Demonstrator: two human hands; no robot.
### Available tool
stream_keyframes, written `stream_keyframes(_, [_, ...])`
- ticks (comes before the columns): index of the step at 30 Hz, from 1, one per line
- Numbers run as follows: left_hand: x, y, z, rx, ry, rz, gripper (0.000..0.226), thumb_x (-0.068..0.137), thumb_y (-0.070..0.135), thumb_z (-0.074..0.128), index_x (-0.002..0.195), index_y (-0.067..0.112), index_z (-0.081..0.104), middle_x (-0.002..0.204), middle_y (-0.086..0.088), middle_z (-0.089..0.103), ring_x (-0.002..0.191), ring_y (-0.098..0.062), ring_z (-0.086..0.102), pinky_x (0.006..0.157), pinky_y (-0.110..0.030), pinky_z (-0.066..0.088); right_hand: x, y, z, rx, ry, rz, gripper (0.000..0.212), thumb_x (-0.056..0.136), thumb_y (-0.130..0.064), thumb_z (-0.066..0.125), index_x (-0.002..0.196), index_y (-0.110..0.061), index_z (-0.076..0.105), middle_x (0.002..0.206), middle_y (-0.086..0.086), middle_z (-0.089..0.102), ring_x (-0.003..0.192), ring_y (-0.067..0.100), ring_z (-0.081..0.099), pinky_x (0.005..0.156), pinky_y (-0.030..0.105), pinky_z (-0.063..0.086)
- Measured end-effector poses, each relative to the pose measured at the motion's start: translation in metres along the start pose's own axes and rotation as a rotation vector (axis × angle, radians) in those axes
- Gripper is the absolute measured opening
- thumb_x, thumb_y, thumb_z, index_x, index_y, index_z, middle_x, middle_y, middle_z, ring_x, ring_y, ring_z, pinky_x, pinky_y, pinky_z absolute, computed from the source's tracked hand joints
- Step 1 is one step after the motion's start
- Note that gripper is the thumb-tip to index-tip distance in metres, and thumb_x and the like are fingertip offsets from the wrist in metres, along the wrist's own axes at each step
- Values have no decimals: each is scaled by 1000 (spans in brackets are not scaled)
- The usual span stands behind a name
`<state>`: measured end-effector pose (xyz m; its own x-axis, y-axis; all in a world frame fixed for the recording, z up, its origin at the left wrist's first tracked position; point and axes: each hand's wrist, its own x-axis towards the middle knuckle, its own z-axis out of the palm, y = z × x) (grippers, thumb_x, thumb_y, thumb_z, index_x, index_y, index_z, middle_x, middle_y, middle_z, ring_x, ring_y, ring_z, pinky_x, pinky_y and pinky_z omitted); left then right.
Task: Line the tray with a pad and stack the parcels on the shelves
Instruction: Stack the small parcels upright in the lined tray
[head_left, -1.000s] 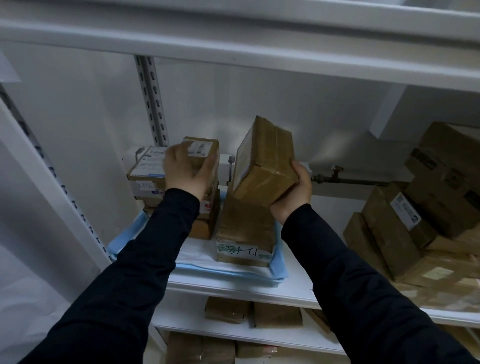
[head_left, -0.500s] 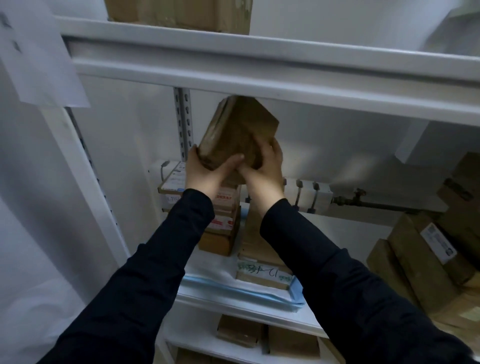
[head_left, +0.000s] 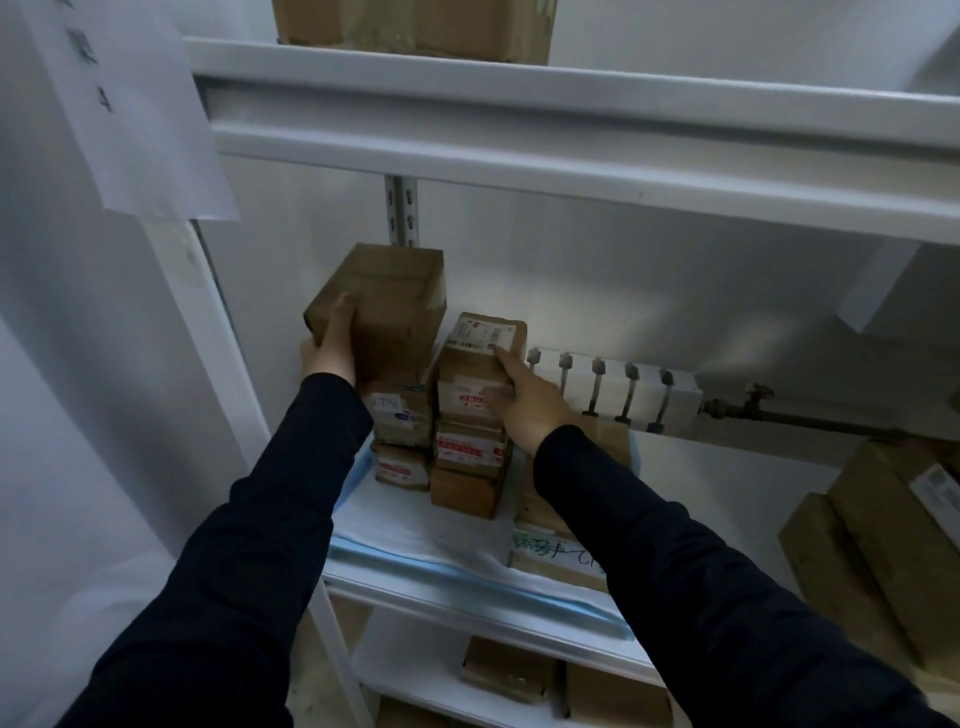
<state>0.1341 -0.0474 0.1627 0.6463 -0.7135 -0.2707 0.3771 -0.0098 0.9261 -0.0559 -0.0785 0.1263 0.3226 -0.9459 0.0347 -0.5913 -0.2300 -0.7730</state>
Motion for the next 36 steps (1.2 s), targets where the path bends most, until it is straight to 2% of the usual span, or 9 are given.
stream_keyframes(4, [6,-6,3,88,-10,-21,75,82,59,55,141,18,34,117,-5,44,101,-28,49,85,-44,54,-1,3,2,7,48,-17,49,102,-20,36,148,-36,28,142,6,50,115,23,57,98,35,49])
stream_keyframes(10, [13,-4,9,252,-62,-36,85,80,72,43,141,13,33,133,-12,47,112,-40,52,85,-55,52,-4,4,0,3,72,-8,49,103,-15,32,148,-34,28,142,6,49,117,22,55,100,33,48])
stream_keyframes(16, [27,-5,3,375,-74,-84,109,57,90,34,140,18,35,131,-14,48,110,-44,54,88,-55,51,-8,2,1,3,48,-8,60,102,-18,33,151,-37,4,130,11,57,108,28,60,93,43,51])
stream_keyframes(18, [22,-4,6,381,-84,-82,105,65,89,32,143,19,31,135,-16,46,113,-43,53,89,-54,50,-8,2,3,25,39,-11,64,102,-19,35,152,-37,-1,127,8,59,104,26,62,91,43,53])
stream_keyframes(20, [17,-3,10,364,-89,-96,97,73,85,31,145,20,27,137,-15,44,114,-41,52,79,-49,54,-9,2,4,30,32,-13,67,101,-19,37,152,-36,-3,125,7,61,101,24,63,89,42,54])
stream_keyframes(22, [14,-4,13,346,-85,-94,90,77,81,30,145,21,25,138,-15,42,112,-41,53,61,-44,54,-10,2,3,29,28,-17,68,101,-17,39,152,-34,-2,127,6,60,102,22,62,90,39,54])
stream_keyframes(24, [14,-6,13,357,-74,-84,85,80,79,28,144,22,25,138,-15,42,108,-41,55,55,-41,52,-11,2,1,28,16,-22,68,101,-17,39,152,-32,-2,128,6,59,104,22,61,89,35,53])
stream_keyframes(31, [9,-18,8,314,-51,-26,77,86,73,28,141,20,24,132,-14,45,70,-31,61,62,-40,53,-15,5,2,43,9,-44,70,100,-17,41,152,-35,-2,129,3,58,105,20,61,90,39,54])
stream_keyframes(36, [8,-19,5,316,-39,-13,78,84,75,28,142,23,23,128,-12,49,70,-29,64,61,-38,54,-16,8,4,86,43,-53,69,99,-17,42,151,-37,1,129,-2,57,103,16,61,89,38,55])
